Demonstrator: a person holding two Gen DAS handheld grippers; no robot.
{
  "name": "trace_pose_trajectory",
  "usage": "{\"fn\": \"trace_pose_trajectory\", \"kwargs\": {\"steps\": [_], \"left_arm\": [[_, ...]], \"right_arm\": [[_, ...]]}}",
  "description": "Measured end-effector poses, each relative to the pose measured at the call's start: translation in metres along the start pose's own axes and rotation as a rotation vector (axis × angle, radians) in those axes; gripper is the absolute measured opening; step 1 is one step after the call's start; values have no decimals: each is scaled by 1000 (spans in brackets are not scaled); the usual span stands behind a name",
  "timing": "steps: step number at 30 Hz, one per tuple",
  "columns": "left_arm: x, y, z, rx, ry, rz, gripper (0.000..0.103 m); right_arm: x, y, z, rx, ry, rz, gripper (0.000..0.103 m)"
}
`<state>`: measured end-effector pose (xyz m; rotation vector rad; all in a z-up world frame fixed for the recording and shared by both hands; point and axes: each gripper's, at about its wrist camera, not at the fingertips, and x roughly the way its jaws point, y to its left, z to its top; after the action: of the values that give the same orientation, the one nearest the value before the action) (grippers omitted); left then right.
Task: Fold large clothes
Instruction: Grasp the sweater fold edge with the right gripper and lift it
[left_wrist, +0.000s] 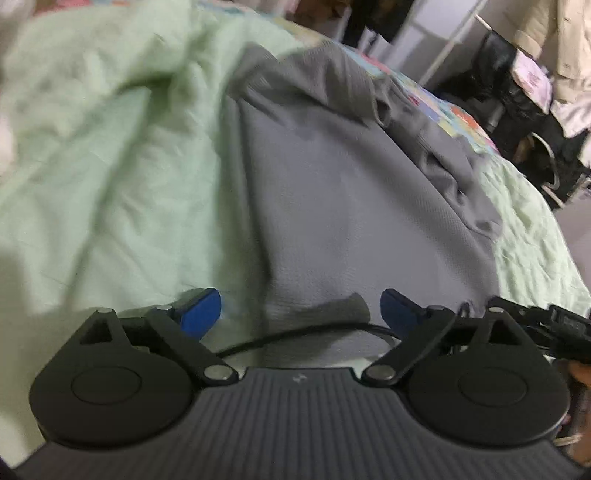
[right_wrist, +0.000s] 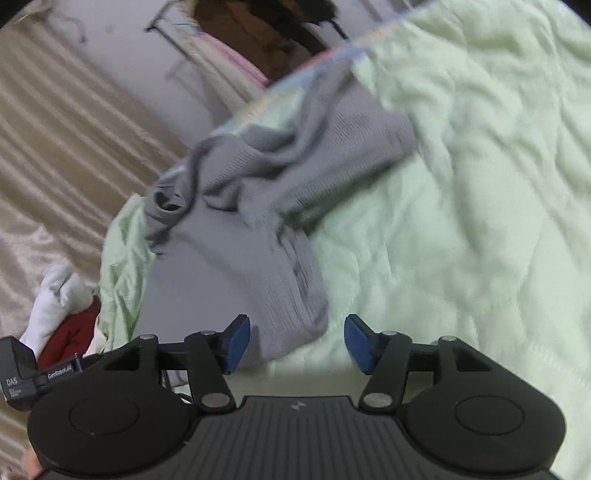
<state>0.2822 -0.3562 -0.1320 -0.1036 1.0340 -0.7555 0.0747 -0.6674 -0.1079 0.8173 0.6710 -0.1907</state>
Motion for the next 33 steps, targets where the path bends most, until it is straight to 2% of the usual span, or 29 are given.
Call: {"fn": "trace_pose_trajectory", "kwargs": {"steps": [1,2,4,7,10,13,15,16,17,18,19,20,24,25,26,28,30,31,33], "left_arm": [[-2,-1,-3,13,-4,1,87],[-3,-1,-4,12,-5,-10,67],[-5,1,-3,-11,-1,-50,45],[-5,20,-1,-135,8,-130,34],[1,34,1,-238,19,-185,34],[3,35,4,-264,12,-202,34],[0,37,6,-277,-13,-219,37],[-2,37,7,-285,-28,-229,41],[-6,38,8,-294,-47,-242,44],[-10,40,9,-304,-69,-258,47],[-12,40,11,-310,-84,-267,55],[-13,40,12,-317,-90,-273,65],[-14,39,24,-399,-82,-323,82],[-13,40,27,-446,-66,-339,91],[-9,41,31,-542,-29,-374,101],[0,45,31,-772,58,-480,103],[13,41,21,-1038,116,-654,103],[15,38,17,-1116,120,-698,103],[14,25,13,-1216,98,-729,103]], "right_arm": [[1,-1,-3,24,-2,9,66],[1,-1,-6,48,-4,18,70],[1,-1,-6,105,17,43,70],[2,-3,-6,267,91,83,72],[11,-2,-12,375,142,150,74],[29,1,-16,432,132,135,75],[41,6,-16,445,104,124,76],[46,12,-14,433,88,129,70],[52,18,-10,412,86,142,43],[57,22,-5,394,97,155,27],[60,28,1,380,95,175,13],[63,34,8,366,92,195,13],[63,57,33,351,60,278,13],[61,64,41,364,50,303,13],[59,73,50,362,38,315,13],[55,87,63,335,13,302,13],[53,102,75,304,-7,285,13],[52,108,79,301,-16,281,13],[50,118,85,297,-30,286,13]]}}
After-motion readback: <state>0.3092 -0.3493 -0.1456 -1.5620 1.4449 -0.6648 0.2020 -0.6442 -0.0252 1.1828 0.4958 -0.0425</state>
